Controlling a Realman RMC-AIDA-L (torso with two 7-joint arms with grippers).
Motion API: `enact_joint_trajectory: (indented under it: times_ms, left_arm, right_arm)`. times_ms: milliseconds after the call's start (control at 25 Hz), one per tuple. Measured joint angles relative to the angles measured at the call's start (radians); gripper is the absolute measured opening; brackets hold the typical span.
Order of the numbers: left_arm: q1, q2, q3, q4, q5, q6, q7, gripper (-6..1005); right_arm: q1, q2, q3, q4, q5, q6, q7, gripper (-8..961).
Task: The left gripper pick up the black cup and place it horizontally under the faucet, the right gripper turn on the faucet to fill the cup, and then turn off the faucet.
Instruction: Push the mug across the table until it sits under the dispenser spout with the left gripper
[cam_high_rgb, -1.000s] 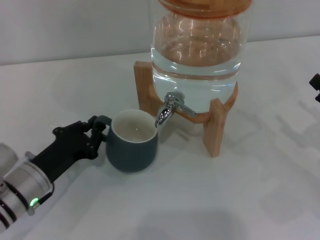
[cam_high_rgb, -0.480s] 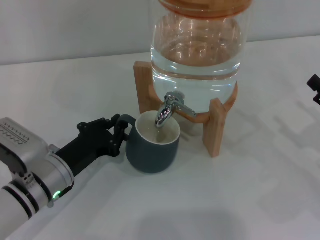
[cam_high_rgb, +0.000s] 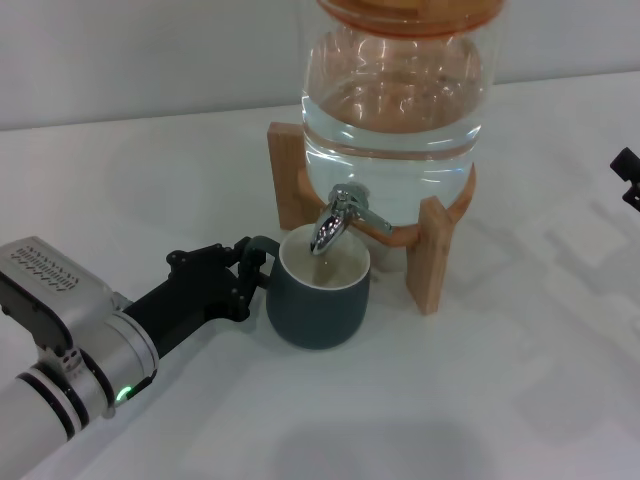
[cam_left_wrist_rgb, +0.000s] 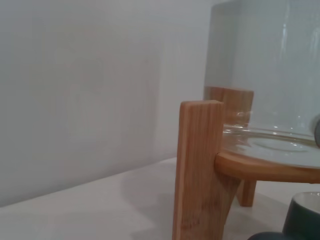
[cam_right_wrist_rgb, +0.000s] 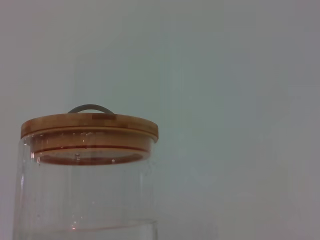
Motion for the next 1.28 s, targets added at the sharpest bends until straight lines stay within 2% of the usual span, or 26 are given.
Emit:
enact_joint_trajectory:
  times_ms: [760, 960, 1080, 1280]
  left_arm:
    - [0.005, 0.005, -0.003, -0.01, 0.015, -0.008, 0.0, 205]
    - [0.008, 0.006, -0.007, -0.012, 0.015, -0.001, 0.001, 303]
    - [0.009, 0.007, -0.002, -0.012, 0.015, 0.001, 0.001, 459]
    - [0.02, 0.008, 0.0, -0.012, 0.026, 0.009, 0.0, 460]
  right_arm:
    - [0.008, 0.0, 0.005, 0.002, 0.005, -0.008, 0.0, 824]
    - [0.011, 0.0, 0.007, 0.003, 0.006, -0.009, 0.0, 824]
    - [0.012, 0.0, 0.008, 0.003, 0.006, -0.009, -0.001, 824]
    - [0.012, 0.0, 0.008, 0.003, 0.005, -0.009, -0.001, 824]
